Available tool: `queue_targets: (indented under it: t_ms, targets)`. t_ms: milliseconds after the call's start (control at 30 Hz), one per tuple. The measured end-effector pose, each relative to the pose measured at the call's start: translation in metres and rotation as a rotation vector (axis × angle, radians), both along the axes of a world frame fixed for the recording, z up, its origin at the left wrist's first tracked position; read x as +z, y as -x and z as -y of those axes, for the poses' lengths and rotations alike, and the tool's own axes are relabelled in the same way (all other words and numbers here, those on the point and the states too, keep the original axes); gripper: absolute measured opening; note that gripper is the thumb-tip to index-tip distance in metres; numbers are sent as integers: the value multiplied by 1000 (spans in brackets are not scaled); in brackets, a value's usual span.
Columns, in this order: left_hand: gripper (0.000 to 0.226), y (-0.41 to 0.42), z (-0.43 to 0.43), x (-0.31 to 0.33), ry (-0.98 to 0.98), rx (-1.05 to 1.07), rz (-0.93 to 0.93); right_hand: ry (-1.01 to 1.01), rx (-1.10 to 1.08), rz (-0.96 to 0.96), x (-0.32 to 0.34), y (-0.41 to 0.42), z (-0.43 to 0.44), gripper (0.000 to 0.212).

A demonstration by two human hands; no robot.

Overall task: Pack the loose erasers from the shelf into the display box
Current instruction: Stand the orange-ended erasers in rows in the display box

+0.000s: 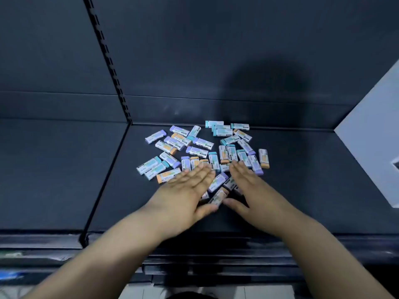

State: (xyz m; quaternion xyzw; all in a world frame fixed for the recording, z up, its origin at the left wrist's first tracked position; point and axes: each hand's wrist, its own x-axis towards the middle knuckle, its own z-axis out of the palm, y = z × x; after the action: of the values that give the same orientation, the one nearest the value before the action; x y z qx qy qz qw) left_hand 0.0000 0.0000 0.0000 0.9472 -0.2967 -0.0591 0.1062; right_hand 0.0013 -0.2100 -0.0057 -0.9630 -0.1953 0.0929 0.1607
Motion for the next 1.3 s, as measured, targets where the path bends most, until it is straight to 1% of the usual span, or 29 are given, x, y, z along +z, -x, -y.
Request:
queue_targets:
  t_ms: [133,200,367,533,600,733,833,967,1033,1100,1300]
  targets:
    - [73,-4,2,-10,-27,-73,-41,94,-39,6,-9,4,10,82]
    - [70,-6,5,-11,-26,-92,-53,119,-85,43,-12,5,13,83]
    - [60,-12,12,-10,23,-68,-33,125,-220,124,-17,7,18,84]
    - [67,-14,24,-10,32,-35,-84,96,-316,240,-17,8,11,66]
    - [70,-15,27,-9,46,-20,-112,67,-344,239,-17,6,11,58]
    - [66,-16,28,-8,88,-4,-112,-27,-331,223,-15,6,14,49]
    - [61,-16,26,-8,117,13,-103,-87,-281,177,-15,9,18,50]
    - [44,-16,24,-11,114,7,-78,-117,-207,96,-18,12,22,62]
    - [33,-15,27,-12,113,-7,-73,-99,-201,85,-19,11,22,72]
    - [29,-12,30,-11,108,-17,-60,-102,-215,88,-20,11,21,76]
    - [32,1,37,-11,132,56,-19,-160,-213,74,-21,12,25,61]
